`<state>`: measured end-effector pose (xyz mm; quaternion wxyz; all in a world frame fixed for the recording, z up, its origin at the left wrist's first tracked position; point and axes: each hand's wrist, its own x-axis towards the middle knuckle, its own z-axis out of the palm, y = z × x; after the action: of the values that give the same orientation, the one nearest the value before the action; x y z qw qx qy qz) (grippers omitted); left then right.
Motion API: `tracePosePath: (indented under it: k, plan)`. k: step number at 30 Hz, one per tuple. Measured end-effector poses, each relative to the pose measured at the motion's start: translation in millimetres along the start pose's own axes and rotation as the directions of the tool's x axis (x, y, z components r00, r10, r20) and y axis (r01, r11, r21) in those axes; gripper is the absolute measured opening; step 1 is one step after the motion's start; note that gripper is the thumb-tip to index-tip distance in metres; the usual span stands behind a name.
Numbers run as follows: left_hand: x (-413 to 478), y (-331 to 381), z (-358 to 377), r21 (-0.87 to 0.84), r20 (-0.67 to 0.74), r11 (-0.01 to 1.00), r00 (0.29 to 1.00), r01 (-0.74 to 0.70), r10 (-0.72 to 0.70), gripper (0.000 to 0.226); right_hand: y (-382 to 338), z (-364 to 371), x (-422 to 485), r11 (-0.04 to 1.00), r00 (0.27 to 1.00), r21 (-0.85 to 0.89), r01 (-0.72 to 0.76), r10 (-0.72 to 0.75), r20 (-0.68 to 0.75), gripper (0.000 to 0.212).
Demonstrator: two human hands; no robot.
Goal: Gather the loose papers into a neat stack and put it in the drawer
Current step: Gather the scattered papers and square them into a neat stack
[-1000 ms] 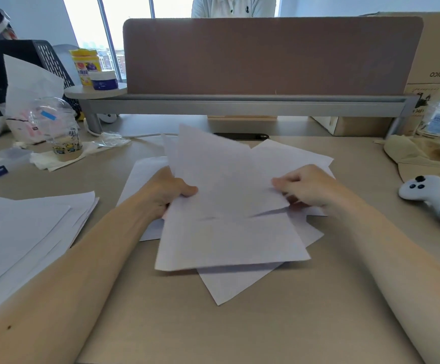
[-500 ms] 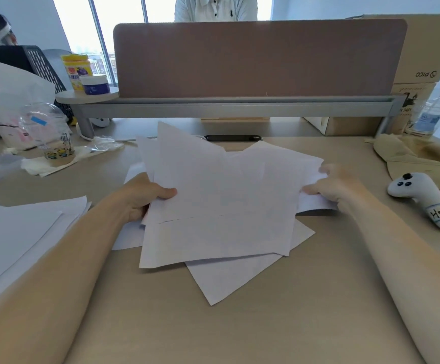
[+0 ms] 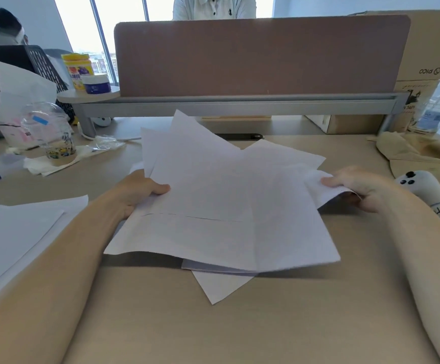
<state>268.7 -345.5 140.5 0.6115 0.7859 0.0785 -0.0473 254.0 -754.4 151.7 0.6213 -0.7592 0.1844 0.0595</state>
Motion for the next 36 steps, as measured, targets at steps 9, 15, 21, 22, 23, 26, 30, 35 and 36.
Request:
tracePosePath:
  k: [9,15,21,22,23,26,30,35,36]
  plan:
    - [2,-4,3,-0.08,-0.013,0.997,1.0,0.024,-0.025,0.024,4,12,-13,0.924,0.972,0.381,0.035,-0.12,0.203,0.068]
    - [3,-3,4,-0.089,-0.033,0.996,0.999,0.022,-0.025,0.021,8,17,-18,0.972,0.934,0.235,0.004,-0.087,0.346,0.051]
    - [-12,4,18,-0.178,0.229,0.98,0.972,0.088,-0.046,0.022,4,52,-22,0.921,0.968,0.39,-0.007,-0.092,0.233,0.018]
    - [-14,4,20,-0.163,0.258,0.984,0.966,0.077,-0.033,0.025,5,56,-22,0.902,0.962,0.431,-0.012,-0.107,0.251,0.023]
    - [-15,3,22,-0.14,0.28,0.988,0.96,0.068,-0.026,0.028,5,58,-23,0.885,0.957,0.465,-0.019,-0.119,0.266,0.026]
    - [-18,5,28,-0.083,0.279,0.995,0.96,0.055,-0.03,0.024,2,67,-28,0.843,0.959,0.532,-0.084,-0.076,0.272,0.026]
    - [-17,10,28,0.047,0.141,0.999,0.989,0.027,-0.033,0.015,-8,71,-29,0.875,0.998,0.482,0.044,-0.021,-0.054,0.021]
    - [-15,7,22,-0.01,0.117,0.999,0.992,0.05,-0.048,0.021,-10,49,-24,0.858,0.888,0.337,0.386,-0.247,-0.389,0.04]
    - [-15,7,23,-0.022,0.131,0.999,0.99,0.05,-0.046,0.022,-7,47,-25,0.866,0.878,0.256,0.429,-0.333,-0.345,0.039]
